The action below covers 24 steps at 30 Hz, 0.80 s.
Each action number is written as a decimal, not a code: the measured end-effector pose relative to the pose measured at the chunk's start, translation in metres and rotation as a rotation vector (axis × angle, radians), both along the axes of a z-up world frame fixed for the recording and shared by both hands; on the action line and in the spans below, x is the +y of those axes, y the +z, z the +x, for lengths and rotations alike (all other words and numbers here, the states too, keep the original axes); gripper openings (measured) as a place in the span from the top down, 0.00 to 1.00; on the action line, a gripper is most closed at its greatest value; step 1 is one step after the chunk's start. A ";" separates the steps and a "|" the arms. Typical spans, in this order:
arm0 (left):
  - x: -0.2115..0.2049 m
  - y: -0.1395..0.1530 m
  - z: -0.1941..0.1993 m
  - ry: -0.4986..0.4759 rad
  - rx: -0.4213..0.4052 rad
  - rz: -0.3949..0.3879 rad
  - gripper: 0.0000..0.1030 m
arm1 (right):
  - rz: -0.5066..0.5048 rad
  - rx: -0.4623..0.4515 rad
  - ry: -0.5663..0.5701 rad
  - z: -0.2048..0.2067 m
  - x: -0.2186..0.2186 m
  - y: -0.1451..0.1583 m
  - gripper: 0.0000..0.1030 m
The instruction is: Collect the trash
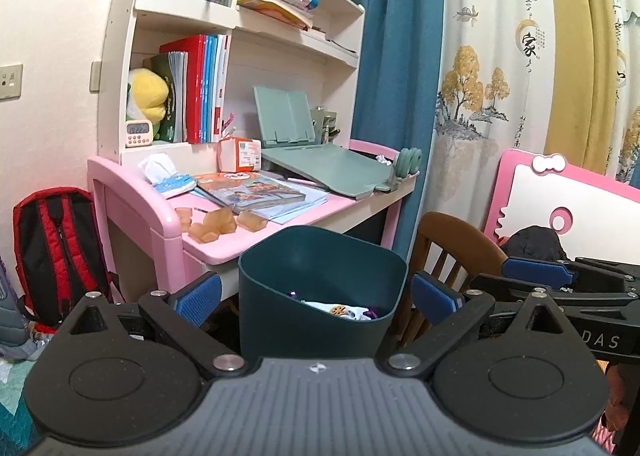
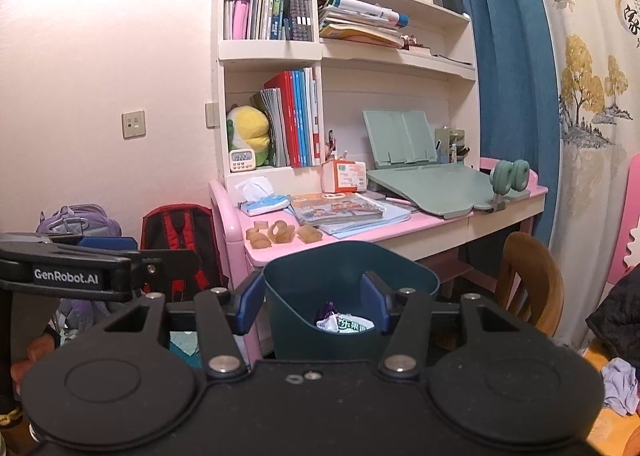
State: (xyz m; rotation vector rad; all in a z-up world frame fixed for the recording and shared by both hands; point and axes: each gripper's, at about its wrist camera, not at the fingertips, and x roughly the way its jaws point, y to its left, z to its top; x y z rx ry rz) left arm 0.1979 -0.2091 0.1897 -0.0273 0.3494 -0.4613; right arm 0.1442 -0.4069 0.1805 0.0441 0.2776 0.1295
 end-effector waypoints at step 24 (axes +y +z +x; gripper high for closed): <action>-0.007 -0.001 -0.006 0.012 -0.029 0.007 0.01 | 0.012 0.002 0.011 -0.003 0.000 -0.003 0.48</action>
